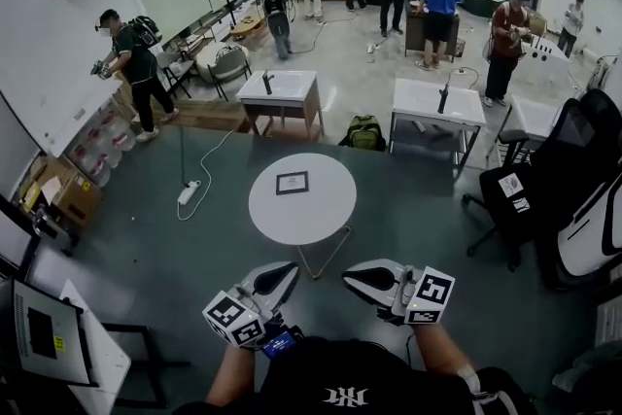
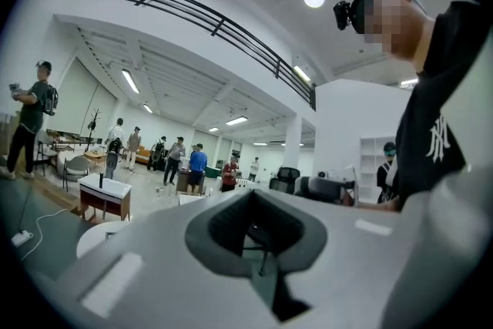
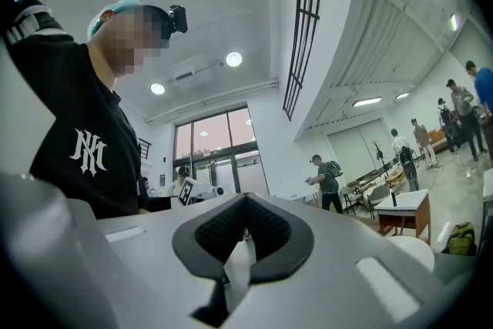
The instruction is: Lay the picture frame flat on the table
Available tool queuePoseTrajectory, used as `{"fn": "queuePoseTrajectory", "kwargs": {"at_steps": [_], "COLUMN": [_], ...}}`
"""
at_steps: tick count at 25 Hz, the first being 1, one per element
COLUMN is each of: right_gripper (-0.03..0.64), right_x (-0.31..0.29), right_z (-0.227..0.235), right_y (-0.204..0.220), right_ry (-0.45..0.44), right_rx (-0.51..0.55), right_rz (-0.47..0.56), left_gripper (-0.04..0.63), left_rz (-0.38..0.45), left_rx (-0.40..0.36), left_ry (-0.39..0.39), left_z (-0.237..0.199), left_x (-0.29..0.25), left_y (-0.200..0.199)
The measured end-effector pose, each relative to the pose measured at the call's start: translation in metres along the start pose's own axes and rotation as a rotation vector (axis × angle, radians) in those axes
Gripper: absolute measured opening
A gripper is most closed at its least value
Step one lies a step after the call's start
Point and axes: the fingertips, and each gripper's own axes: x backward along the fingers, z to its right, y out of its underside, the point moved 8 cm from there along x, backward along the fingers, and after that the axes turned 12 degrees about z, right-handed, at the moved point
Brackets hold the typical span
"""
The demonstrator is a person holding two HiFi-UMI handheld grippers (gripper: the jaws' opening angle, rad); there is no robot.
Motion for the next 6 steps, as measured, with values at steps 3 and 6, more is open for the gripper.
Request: {"fn": "queuePoseTrajectory", "kwargs": {"at_steps": [3,6], "right_gripper": [-0.002,-0.002], "right_x": [-0.005,-0.014], "right_z": [0.001,0.0], "right_y": [0.004,0.011], "right_ry": [-0.025,-0.039], "right_rx": [0.001,-0.006], "right_rz": [-0.005,-0.018], "left_gripper": [0.003,0.003], "left_rz": [0.015,0.009], "left_rx": [-0.025,-0.047], "left_ry": [-0.012,-0.017], "left_z": [-0.002,-0.006], "left_x": [0.004,0.014], "left_y": [-0.002,0.0]}}
